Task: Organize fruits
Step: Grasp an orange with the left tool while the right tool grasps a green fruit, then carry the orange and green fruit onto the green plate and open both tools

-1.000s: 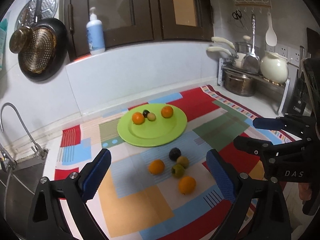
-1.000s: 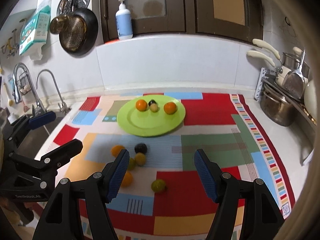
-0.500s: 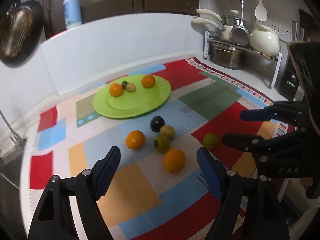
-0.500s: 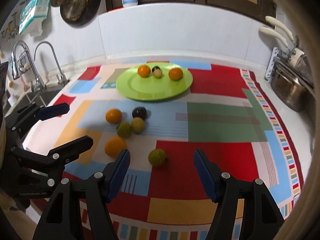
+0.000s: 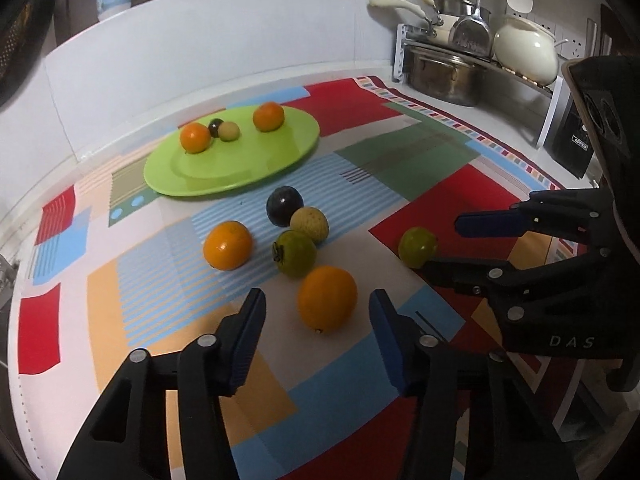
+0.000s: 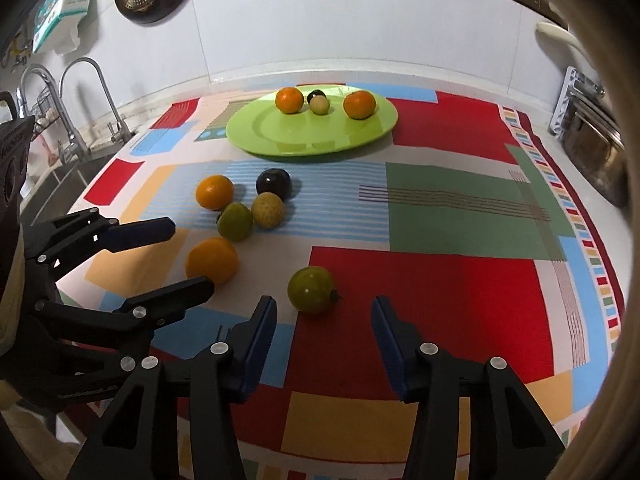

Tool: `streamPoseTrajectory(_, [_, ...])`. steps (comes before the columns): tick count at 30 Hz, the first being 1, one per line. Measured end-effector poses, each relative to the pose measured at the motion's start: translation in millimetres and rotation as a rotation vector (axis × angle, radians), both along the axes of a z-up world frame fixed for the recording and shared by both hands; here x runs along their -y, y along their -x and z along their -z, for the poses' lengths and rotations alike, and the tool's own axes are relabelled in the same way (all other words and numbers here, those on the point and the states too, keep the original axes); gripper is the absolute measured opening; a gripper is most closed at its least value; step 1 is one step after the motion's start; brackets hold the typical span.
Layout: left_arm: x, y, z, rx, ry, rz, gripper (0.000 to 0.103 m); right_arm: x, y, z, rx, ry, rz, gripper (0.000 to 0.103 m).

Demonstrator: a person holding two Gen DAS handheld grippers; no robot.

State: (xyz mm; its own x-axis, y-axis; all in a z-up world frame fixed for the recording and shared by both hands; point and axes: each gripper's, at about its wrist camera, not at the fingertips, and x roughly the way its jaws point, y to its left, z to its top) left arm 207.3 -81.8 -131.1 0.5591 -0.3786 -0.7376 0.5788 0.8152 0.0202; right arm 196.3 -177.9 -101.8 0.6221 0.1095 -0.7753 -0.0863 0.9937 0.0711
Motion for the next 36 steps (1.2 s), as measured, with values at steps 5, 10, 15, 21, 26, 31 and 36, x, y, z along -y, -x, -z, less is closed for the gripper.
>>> streamPoseTrajectory(5, [3.4,-3.6,3.6,-0.013,0.000,0.007,0.046,-3.5,-6.6,3.7,-0.005,-0.013,-0.011,0.045])
streamPoseTrajectory(10, [4.9,-7.2,6.6,-0.032,0.004,0.008,0.036,-4.9,-14.4,7.3,-0.010,-0.029,-0.010,0.042])
streamPoseTrajectory(15, [5.1,-7.4,7.8,-0.042,0.007,0.005,0.033,-4.7,-19.1,11.4,-0.026,-0.043,-0.005,0.035])
streamPoseTrajectory(21, [3.6,-6.8,5.3,-0.055,0.018,-0.002,0.033,-5.1,-17.9,10.5,-0.020,-0.045,0.003,0.033])
streamPoseTrajectory(26, [0.1,-3.8,-2.3,-0.047,0.031,-0.004,0.033,-6.3,-12.9,5.0,-0.007,-0.046,0.010,0.032])
streamPoseTrajectory(31, [-3.5,0.9,-15.4,-0.027,0.042,-0.005,0.033,-6.0,-6.8,-2.3,0.000,-0.065,0.030,0.032])
streamPoseTrajectory(36, [-8.7,6.0,-32.8,0.004,0.055,-0.006,0.033,-9.1,-0.3,-15.1,0.027,-0.076,0.051,0.032])
